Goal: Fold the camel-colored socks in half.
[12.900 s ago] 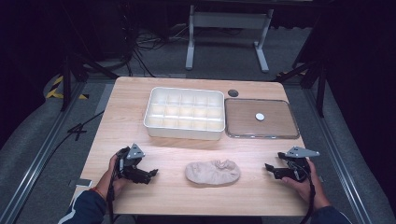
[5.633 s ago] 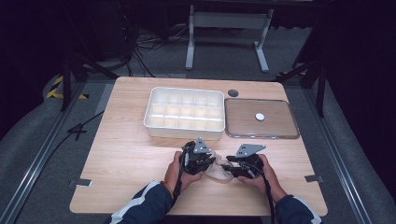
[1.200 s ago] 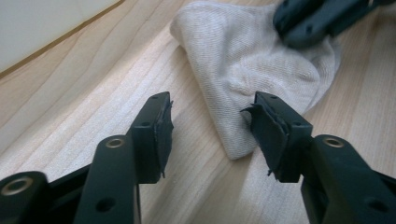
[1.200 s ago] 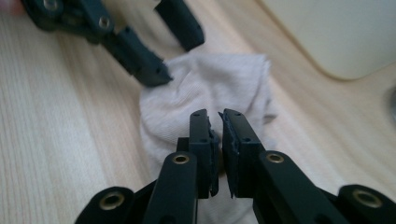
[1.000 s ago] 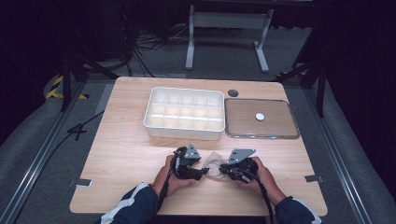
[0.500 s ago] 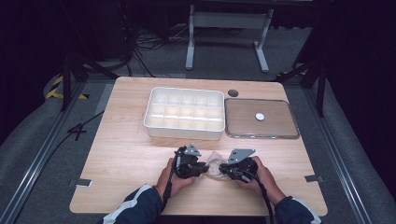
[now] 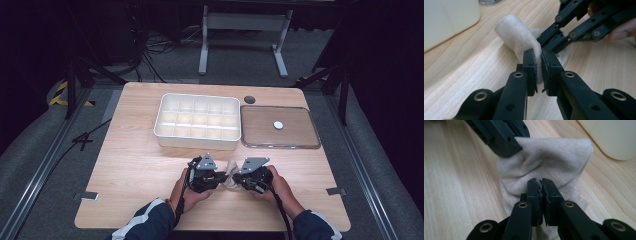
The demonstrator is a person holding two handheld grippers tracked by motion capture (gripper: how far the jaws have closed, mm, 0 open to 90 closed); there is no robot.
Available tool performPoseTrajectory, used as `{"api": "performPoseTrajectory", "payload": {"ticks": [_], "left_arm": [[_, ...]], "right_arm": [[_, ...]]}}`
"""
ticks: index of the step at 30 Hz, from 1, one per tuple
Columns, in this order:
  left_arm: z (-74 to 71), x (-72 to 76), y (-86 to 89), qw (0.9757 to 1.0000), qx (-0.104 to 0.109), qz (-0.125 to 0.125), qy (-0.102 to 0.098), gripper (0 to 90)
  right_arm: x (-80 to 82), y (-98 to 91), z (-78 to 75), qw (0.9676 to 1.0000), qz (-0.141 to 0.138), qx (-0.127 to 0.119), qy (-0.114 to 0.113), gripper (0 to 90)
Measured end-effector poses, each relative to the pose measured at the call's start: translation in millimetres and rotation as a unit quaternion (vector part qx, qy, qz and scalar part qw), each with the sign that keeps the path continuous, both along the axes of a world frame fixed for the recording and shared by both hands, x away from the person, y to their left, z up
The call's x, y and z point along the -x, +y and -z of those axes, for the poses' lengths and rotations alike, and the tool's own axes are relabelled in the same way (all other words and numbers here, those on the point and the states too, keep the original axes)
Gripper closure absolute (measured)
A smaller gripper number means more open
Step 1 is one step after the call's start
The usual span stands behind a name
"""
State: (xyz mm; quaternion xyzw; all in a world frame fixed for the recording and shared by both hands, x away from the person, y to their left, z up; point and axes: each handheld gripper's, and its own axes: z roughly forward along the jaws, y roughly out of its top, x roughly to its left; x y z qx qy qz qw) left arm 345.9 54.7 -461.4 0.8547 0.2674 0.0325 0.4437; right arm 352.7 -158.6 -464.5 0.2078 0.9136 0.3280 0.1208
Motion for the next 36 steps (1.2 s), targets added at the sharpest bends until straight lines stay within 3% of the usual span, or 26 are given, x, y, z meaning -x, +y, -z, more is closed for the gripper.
{"api": "performPoseTrajectory", "payload": {"ticks": [3, 9, 11, 12, 14, 16, 19, 24, 28, 36], "left_arm": [[-0.7, 1.4, -2.2, 0.9999, 0.009, 0.004, -0.003, 82.1], [-1.2, 1.2, -1.6, 1.0, 0.002, 0.004, -0.006, 82.3], [-1.4, 1.2, -1.1, 0.9999, -0.005, 0.003, -0.009, 82.4], [-1.7, 1.7, -1.1, 0.9999, -0.01, -0.001, -0.011, 82.5], [-1.8, 1.6, -0.9, 0.9999, -0.012, -0.002, -0.012, 82.7], [-2.0, 1.3, -0.1, 0.9998, -0.016, -0.007, -0.01, 82.8], [-2.1, 1.6, -0.9, 0.9998, -0.014, -0.006, -0.013, 82.8], [-2.9, 1.7, -1.7, 0.9998, -0.014, -0.003, -0.011, 82.8], [-4.5, 3.8, -6.2, 0.9998, -0.016, 0.002, -0.015, 82.7], [-7.0, 5.7, -18.1, 0.9993, -0.021, 0.016, -0.027, 82.6]], "right_arm": [[-0.2, 3.5, 0.5, 1.0, -0.006, -0.002, -0.005, 84.9], [-0.8, 6.8, 2.9, 0.9998, -0.011, -0.013, -0.014, 83.5], [-1.0, 4.1, 2.8, 0.9996, -0.008, -0.024, -0.007, 75.6], [-0.6, 2.5, 1.1, 0.9997, -0.003, -0.024, -0.01, 65.4], [-0.5, 0.1, -1.4, 0.9996, 0.004, -0.022, -0.015, 63.5], [-1.5, -11.0, -7.9, 0.9988, 0.01, -0.046, -0.013, 60.5], [-2.4, -21.8, -12.8, 0.9986, 0.022, -0.047, -0.011, 57.9], [-7.2, -32.9, -9.4, 0.998, 0.05, -0.038, 0.0, 57.9], [-9.8, -28.1, 1.3, 0.9985, 0.047, -0.017, 0.021, 70.2], [-9.6, -25.0, 4.1, 0.9985, 0.043, -0.026, 0.021, 76.0]]}}
